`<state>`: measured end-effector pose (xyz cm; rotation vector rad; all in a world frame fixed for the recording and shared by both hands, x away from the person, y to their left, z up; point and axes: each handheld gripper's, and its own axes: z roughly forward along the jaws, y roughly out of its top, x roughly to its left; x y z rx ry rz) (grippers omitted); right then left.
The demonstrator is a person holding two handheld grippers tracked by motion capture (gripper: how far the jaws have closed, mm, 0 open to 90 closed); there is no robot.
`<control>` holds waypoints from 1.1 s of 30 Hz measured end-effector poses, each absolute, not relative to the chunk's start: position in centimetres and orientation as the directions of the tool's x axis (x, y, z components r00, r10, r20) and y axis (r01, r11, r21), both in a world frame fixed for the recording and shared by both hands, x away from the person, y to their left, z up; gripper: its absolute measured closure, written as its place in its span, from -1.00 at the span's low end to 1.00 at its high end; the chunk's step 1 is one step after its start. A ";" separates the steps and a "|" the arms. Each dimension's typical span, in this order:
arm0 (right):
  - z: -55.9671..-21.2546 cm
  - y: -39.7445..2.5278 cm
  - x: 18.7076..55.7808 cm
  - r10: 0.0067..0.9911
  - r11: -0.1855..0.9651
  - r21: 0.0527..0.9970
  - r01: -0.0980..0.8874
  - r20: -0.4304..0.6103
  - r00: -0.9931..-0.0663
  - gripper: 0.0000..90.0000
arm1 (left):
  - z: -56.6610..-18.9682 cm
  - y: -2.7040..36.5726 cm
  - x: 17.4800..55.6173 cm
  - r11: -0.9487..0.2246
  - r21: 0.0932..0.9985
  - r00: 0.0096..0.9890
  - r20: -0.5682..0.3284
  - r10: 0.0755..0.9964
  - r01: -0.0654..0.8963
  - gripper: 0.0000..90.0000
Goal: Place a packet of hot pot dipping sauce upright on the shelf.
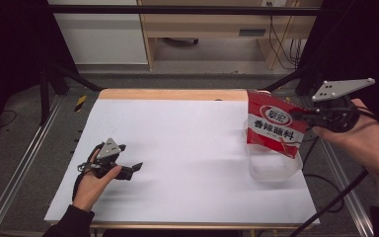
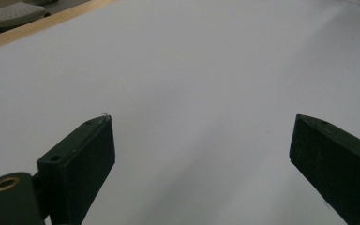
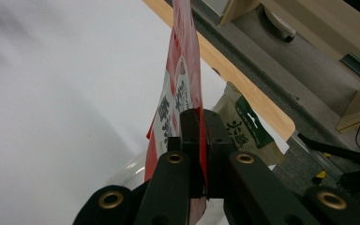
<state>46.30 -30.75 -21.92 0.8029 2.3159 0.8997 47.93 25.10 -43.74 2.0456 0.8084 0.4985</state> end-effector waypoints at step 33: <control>-26.3 -32.0 47.9 0.713 0.571 0.712 0.409 -0.182 -0.677 1.00 | -43.8 25.1 47.9 -0.426 0.830 0.714 0.049 0.699 0.360 -0.85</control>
